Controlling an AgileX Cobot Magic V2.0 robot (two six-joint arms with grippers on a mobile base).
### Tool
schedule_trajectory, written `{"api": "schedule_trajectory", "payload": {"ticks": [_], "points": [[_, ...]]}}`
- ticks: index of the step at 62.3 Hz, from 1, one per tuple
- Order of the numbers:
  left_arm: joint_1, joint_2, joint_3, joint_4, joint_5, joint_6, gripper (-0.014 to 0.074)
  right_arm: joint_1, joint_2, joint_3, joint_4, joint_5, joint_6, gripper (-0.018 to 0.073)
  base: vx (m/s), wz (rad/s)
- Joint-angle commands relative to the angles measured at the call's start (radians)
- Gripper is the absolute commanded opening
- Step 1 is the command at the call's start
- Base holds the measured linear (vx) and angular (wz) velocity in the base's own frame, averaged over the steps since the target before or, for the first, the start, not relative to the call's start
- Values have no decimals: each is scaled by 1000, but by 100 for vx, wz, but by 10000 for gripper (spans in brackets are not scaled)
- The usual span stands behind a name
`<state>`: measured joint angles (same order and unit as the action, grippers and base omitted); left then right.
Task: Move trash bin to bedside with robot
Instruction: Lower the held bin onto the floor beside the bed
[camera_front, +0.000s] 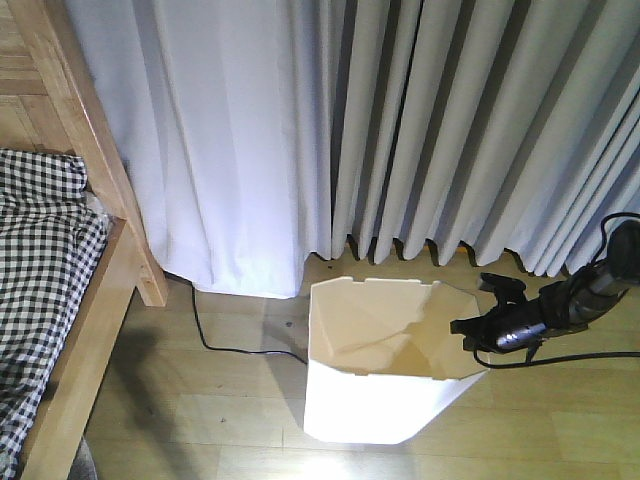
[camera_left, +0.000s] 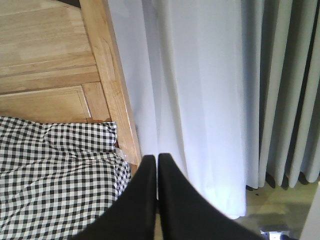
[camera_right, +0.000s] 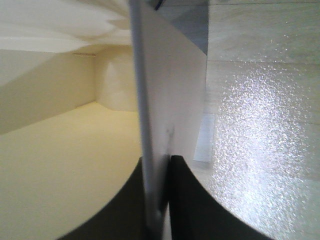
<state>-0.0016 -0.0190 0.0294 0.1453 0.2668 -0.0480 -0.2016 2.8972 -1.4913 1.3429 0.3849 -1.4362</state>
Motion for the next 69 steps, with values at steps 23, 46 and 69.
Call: {"api": "schedule_trajectory", "payload": {"ticks": [23,46,69], "points": [[-6,-10,29,3,-73,-8,-6,21,73,-251,9,211,68,-6,0,0],[-6,-10,29,3,-73,-8,-6,69,158,-370,-91,183,186,0,0,0],[-6,-10,29,3,-73,-8,-6,80,173,-375,-95,152,189,78,0,0]]}}
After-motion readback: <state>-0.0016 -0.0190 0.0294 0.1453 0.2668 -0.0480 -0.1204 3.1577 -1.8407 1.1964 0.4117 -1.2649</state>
